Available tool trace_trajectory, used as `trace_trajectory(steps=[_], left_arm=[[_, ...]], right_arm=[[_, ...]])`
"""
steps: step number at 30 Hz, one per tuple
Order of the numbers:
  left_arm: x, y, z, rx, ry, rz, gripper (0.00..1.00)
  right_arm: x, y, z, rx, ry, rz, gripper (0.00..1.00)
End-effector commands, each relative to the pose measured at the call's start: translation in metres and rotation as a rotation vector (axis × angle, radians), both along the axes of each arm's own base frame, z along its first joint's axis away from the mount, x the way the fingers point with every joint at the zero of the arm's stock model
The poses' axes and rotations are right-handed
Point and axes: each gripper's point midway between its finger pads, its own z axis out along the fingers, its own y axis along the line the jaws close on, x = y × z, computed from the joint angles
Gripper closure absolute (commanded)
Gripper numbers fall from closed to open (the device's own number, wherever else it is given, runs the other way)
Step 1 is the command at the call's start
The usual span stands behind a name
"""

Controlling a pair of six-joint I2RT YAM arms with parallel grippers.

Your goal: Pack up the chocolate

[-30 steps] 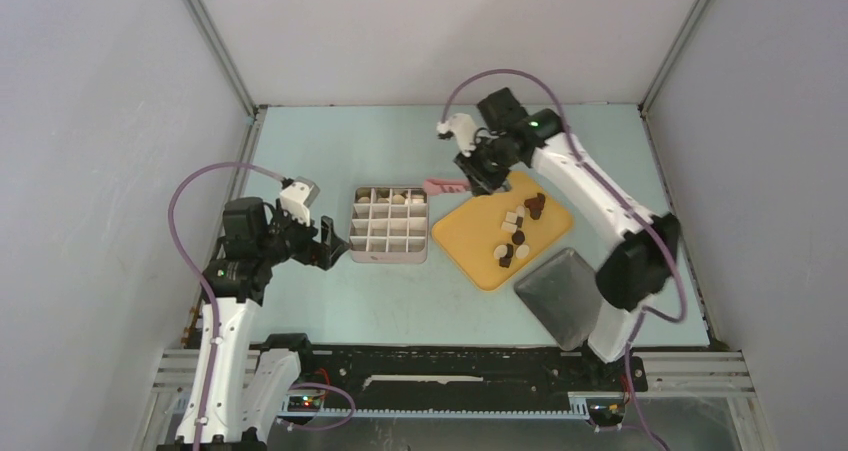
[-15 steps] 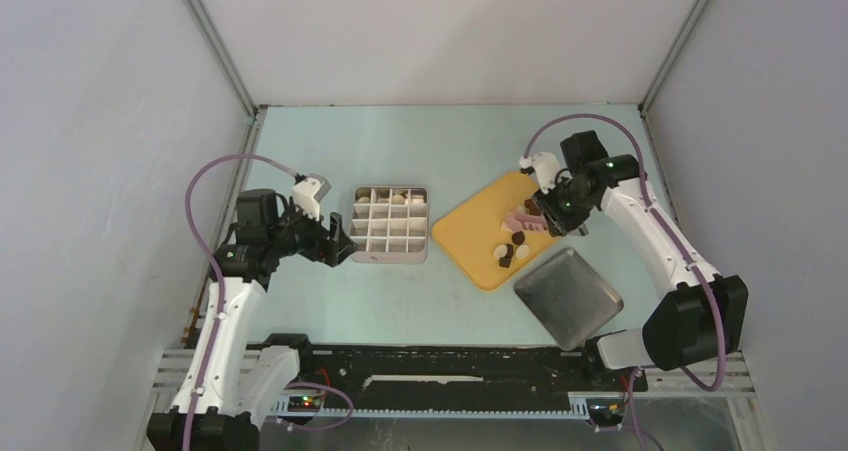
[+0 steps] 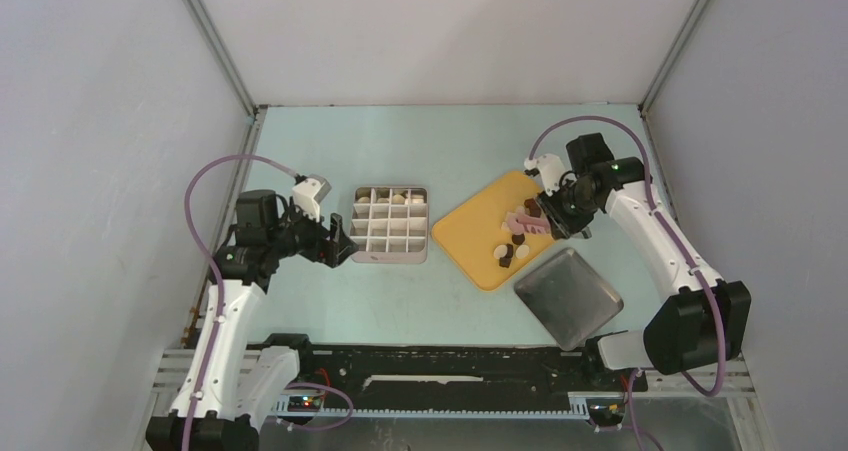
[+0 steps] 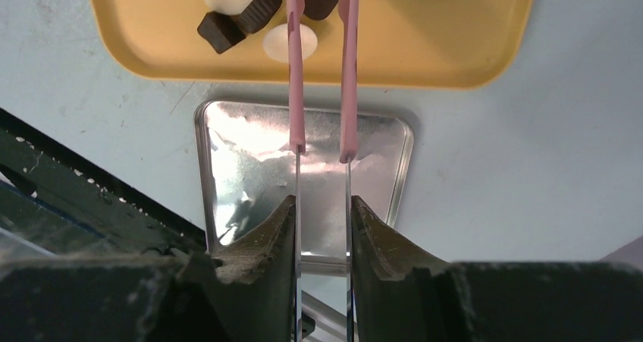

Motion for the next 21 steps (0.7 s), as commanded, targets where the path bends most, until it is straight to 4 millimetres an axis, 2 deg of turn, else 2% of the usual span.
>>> trace_trajectory(steps=[1, 5, 9, 14, 21], left_arm=[[0.000, -0.002, 0.003, -0.005, -0.017, -0.006, 0.15], [0.002, -0.002, 0.001, -0.003, -0.007, -0.008, 0.15], [0.002, -0.002, 0.000, -0.003, -0.003, -0.011, 0.15], [0.001, -0.002, 0.002, -0.001, -0.011, -0.012, 0.15], [0.000, -0.001, 0.003, 0.002, -0.020, -0.012, 0.15]], right_arm=[[-0.020, -0.007, 0.007, -0.024, 0.014, 0.019, 0.68], [-0.035, -0.011, 0.006, -0.034, 0.035, 0.024, 0.63], [-0.041, -0.012, -0.003, -0.040, 0.064, 0.025, 0.60], [-0.042, -0.012, -0.015, -0.047, 0.109, 0.029, 0.59], [-0.035, -0.011, -0.025, -0.067, 0.126, 0.029, 0.61]])
